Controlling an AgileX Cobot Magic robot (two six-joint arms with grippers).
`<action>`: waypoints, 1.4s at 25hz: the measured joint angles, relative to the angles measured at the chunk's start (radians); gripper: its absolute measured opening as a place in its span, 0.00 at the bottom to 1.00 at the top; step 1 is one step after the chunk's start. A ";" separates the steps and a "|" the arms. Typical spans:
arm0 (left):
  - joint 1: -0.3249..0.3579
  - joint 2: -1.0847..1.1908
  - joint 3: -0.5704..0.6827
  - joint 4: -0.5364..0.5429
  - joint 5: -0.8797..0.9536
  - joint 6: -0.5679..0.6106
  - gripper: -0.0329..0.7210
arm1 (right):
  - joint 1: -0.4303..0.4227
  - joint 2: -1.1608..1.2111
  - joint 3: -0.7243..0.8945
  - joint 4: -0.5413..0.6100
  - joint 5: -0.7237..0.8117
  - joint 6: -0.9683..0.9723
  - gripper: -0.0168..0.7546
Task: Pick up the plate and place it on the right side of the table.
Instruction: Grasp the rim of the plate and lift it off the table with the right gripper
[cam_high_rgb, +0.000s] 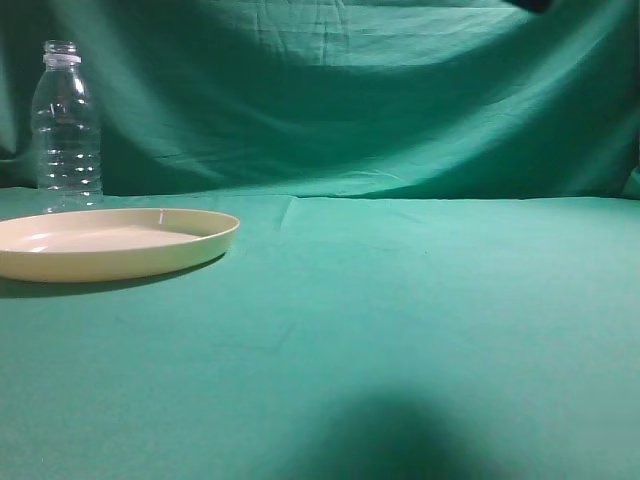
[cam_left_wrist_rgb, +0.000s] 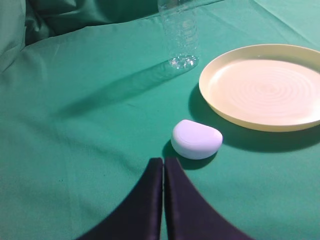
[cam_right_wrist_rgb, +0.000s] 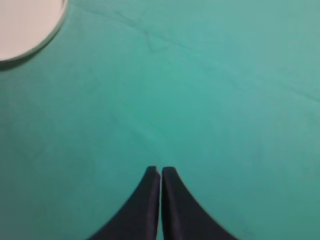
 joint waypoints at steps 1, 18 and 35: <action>0.000 0.000 0.000 0.000 0.000 0.000 0.04 | 0.025 0.050 -0.039 0.000 0.000 0.002 0.02; 0.000 0.000 0.000 0.000 0.000 0.000 0.04 | 0.230 0.759 -0.726 0.125 0.068 0.005 0.61; 0.000 0.000 0.000 0.000 0.000 0.000 0.04 | 0.252 0.988 -0.884 0.045 0.022 0.007 0.66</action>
